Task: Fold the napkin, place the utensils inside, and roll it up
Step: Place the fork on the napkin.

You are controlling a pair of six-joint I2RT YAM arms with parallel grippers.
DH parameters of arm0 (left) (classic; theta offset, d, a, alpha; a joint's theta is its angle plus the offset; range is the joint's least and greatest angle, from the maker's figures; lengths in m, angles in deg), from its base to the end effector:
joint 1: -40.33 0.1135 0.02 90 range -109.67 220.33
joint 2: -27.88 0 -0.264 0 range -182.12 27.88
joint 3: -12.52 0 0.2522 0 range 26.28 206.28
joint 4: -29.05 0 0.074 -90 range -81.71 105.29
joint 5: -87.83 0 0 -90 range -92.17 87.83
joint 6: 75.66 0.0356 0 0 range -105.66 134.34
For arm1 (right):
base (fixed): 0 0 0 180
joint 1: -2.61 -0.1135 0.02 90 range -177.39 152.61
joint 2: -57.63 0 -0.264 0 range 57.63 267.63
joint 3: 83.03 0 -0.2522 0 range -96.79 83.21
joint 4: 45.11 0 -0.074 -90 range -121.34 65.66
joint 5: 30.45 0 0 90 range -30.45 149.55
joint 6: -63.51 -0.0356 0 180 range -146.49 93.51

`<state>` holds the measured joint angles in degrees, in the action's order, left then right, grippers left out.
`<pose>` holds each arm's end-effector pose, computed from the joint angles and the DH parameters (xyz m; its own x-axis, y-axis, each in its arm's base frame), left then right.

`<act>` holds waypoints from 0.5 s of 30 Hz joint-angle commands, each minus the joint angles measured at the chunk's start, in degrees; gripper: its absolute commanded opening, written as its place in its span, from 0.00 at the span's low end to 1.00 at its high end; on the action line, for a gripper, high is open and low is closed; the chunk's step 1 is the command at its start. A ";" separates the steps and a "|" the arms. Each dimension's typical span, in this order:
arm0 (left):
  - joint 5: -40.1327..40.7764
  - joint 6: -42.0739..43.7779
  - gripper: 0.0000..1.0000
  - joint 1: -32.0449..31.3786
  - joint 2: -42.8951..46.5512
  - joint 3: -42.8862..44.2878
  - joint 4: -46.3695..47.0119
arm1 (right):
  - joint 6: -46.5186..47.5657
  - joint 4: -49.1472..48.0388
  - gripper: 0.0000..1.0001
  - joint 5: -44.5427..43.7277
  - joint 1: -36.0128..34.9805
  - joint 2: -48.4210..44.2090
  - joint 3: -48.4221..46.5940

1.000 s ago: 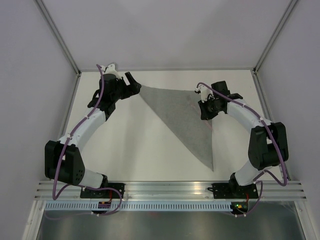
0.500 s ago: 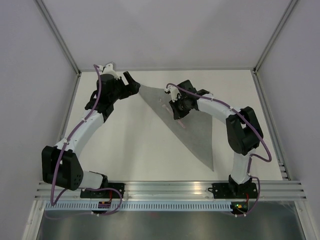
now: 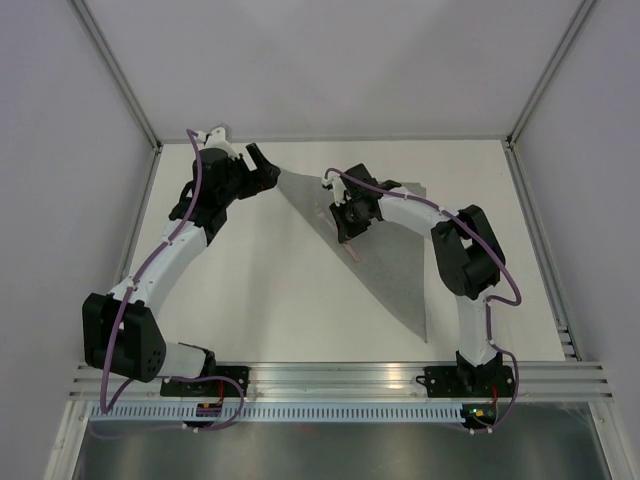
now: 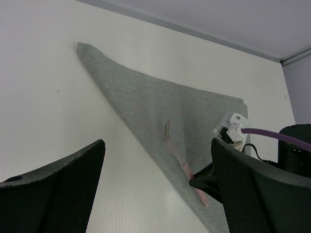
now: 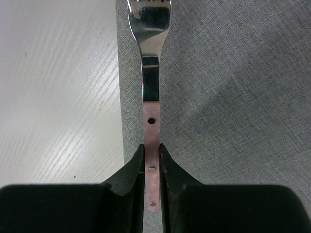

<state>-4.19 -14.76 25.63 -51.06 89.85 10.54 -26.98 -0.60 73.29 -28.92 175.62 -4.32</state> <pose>0.3134 -0.0835 0.3278 -0.4296 -0.3898 -0.8146 0.0877 0.8798 -0.4673 0.3687 0.2361 0.1790 -0.7522 -0.4517 -0.4798 -0.5991 0.7720 0.2123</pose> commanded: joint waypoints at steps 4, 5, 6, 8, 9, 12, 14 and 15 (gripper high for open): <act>-0.18 0.45 0.94 0.20 1.33 0.76 -1.13 | -3.37 -0.07 0.00 -1.96 -1.78 1.27 -2.91; -0.09 0.45 0.94 0.11 1.42 0.85 -1.31 | -3.29 -0.07 0.00 -2.13 -1.87 1.27 -2.91; 0.00 0.45 0.94 0.20 1.42 0.85 -1.40 | -3.46 -0.07 0.01 -2.14 -1.96 1.53 -2.91; -0.17 0.54 0.94 0.20 1.42 0.94 -1.57 | -3.64 0.02 0.00 -2.14 -2.13 1.89 -2.91; -0.18 0.54 0.94 0.11 1.33 1.03 -1.57 | -3.73 0.02 0.00 -2.22 -2.13 2.15 -2.83; -0.26 0.45 0.94 0.11 1.50 1.20 -1.66 | -4.08 -0.15 0.00 -2.40 -2.22 2.68 -2.48; -0.18 0.45 0.94 0.20 1.42 1.12 -1.93 | -3.99 -0.59 0.00 -2.49 -2.22 2.77 -2.21; -0.09 0.45 0.94 0.20 1.59 1.12 -1.93 | -3.99 -0.68 0.00 -2.57 -2.13 3.03 -2.12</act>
<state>-4.19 -14.76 25.63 -51.06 89.85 9.12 -28.91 -0.82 72.43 -31.00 177.65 -4.71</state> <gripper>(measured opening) 0.935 0.181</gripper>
